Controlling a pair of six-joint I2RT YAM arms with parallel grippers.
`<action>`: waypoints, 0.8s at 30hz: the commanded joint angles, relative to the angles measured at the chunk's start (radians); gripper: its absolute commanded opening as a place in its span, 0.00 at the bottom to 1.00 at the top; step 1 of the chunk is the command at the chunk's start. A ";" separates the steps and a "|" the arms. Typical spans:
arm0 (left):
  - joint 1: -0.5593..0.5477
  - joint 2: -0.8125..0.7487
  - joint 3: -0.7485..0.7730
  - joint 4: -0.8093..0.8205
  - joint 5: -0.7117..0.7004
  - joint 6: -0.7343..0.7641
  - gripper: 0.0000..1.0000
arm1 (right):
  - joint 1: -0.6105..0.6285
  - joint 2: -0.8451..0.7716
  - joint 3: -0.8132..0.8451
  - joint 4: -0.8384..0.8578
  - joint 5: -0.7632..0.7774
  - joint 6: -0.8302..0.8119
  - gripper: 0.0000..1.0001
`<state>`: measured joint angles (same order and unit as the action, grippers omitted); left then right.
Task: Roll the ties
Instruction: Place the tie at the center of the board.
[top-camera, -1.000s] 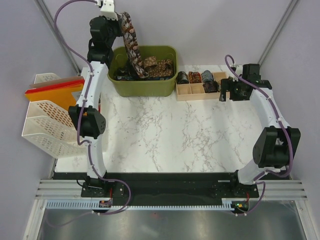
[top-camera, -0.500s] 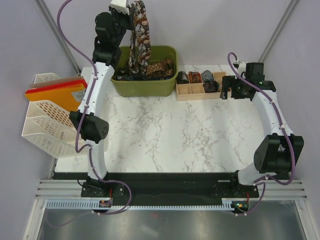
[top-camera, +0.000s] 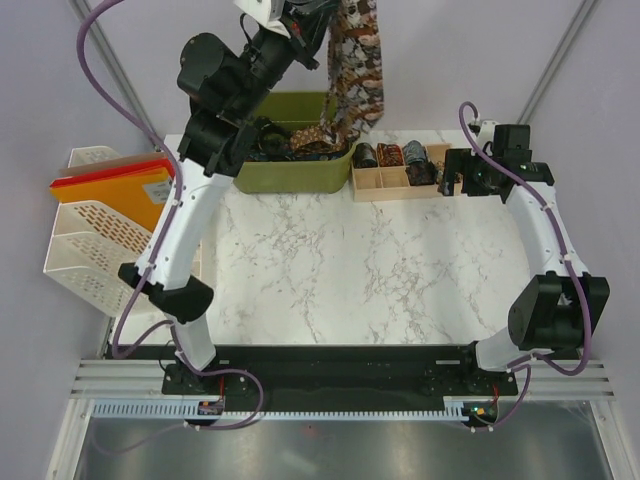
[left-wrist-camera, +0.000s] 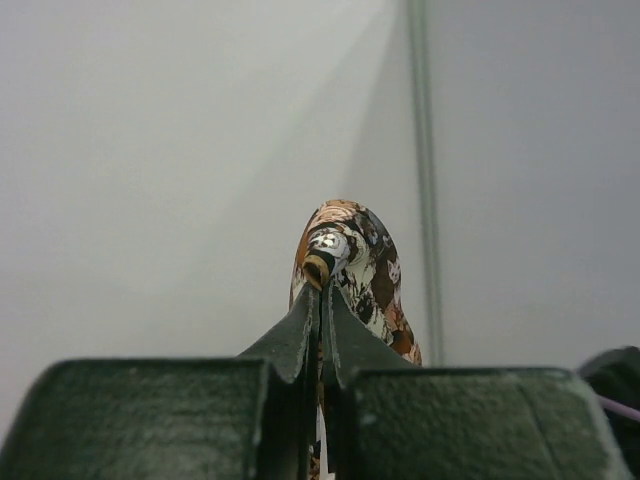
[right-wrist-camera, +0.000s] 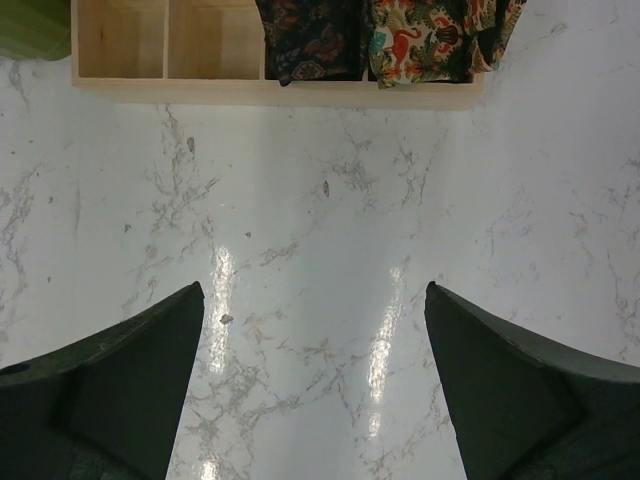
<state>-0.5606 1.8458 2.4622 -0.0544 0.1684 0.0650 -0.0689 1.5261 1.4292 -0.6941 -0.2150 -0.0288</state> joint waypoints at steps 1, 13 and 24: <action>-0.062 -0.094 -0.011 -0.096 0.089 -0.135 0.02 | 0.001 -0.049 0.027 0.027 -0.055 0.026 0.98; -0.085 -0.445 -0.758 -0.266 0.071 -0.018 0.02 | -0.031 -0.089 -0.009 -0.061 -0.233 -0.074 0.98; -0.243 -0.438 -0.881 -0.323 -0.079 0.157 0.02 | -0.022 -0.104 -0.112 -0.035 -0.382 -0.048 0.98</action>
<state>-0.7132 1.3960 1.5158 -0.4042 0.1482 0.1364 -0.0929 1.4399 1.2991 -0.7506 -0.5491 -0.0792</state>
